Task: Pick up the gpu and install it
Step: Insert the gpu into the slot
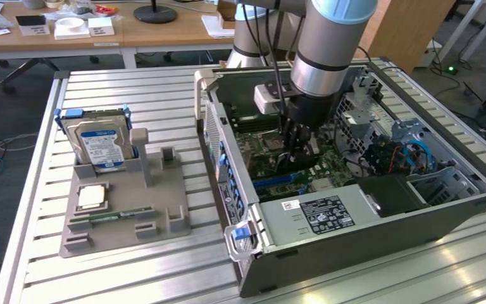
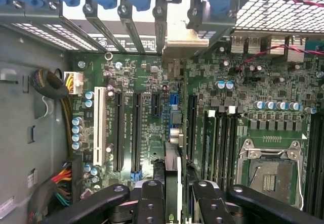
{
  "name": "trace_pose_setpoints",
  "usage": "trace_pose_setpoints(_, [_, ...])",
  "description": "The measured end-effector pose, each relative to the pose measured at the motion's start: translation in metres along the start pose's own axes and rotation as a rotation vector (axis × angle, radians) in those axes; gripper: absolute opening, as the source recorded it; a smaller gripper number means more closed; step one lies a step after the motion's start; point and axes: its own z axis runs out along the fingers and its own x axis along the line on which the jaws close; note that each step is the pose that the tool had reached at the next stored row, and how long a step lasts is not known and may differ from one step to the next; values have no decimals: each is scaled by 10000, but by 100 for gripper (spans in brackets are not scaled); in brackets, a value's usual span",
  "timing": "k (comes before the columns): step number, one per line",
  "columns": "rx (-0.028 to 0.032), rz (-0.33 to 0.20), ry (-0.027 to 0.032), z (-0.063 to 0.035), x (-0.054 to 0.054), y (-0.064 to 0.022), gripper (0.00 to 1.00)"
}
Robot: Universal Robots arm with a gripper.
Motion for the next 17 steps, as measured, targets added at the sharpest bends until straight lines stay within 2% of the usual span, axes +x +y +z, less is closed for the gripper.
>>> trace_pose_setpoints(17, [0,0,0,10,3,76,26])
